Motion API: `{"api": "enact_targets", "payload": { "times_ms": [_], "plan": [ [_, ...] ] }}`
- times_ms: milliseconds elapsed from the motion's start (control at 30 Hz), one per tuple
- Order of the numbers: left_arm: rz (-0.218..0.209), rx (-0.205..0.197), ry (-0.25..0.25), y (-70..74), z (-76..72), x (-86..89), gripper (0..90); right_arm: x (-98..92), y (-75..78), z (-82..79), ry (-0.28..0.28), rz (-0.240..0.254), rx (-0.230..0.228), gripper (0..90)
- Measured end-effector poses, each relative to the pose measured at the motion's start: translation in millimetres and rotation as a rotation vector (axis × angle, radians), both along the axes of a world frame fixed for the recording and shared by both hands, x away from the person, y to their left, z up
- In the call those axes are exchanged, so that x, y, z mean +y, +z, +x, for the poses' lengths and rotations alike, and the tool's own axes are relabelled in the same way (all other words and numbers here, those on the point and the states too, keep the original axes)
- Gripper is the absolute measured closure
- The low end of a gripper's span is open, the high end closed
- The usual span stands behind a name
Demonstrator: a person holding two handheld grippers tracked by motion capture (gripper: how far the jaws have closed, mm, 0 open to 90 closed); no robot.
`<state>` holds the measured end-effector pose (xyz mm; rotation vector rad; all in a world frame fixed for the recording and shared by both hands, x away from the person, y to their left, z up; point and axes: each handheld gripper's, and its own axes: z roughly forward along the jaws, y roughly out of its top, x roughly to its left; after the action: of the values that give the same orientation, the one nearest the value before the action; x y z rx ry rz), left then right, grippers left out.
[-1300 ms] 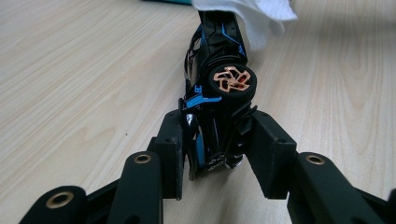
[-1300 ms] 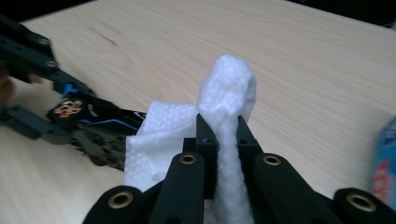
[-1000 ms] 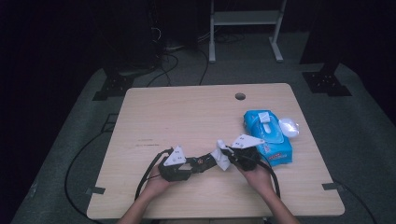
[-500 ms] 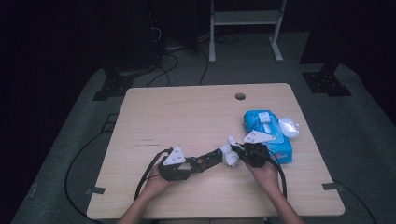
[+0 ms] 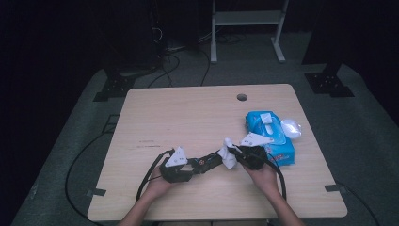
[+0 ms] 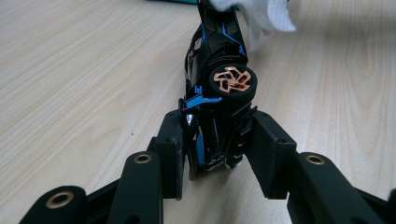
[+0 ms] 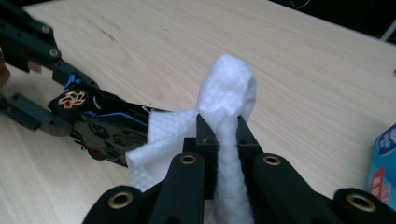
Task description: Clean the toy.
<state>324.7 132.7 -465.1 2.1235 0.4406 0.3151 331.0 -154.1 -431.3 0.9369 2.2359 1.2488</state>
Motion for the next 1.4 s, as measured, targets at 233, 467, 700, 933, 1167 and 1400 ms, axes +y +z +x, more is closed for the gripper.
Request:
{"api": "enact_targets", "payload": {
  "times_ms": [233,467,700,933,1167,1400],
  "plan": [
    [-0.005,0.002,0.011,-0.2,0.1,3.3,59.4,17.5,0.2,-6.4,0.057,-0.027,-0.021,84.9],
    [-0.011,0.005,0.01,-0.6,1.9,3.0,59.4,-2.7,-2.2,0.7,-0.021,0.001,0.011,85.0],
    [-0.01,0.004,0.024,-0.5,2.2,5.9,59.4,17.6,-1.5,-2.1,0.052,-0.011,-0.011,84.9],
    [-0.003,-0.005,0.001,-0.2,0.4,-1.3,59.1,1.9,-0.6,6.6,-0.005,0.01,0.01,84.9],
    [0.005,-0.009,-0.016,0.3,-0.4,1.1,59.1,18.7,4.9,0.3,0.063,0.0,-0.01,84.8],
    [0.005,-0.013,-0.033,0.3,-1.3,0.3,59.1,-7.6,0.1,11.1,-0.031,0.039,0.039,84.9]
  ]
}}
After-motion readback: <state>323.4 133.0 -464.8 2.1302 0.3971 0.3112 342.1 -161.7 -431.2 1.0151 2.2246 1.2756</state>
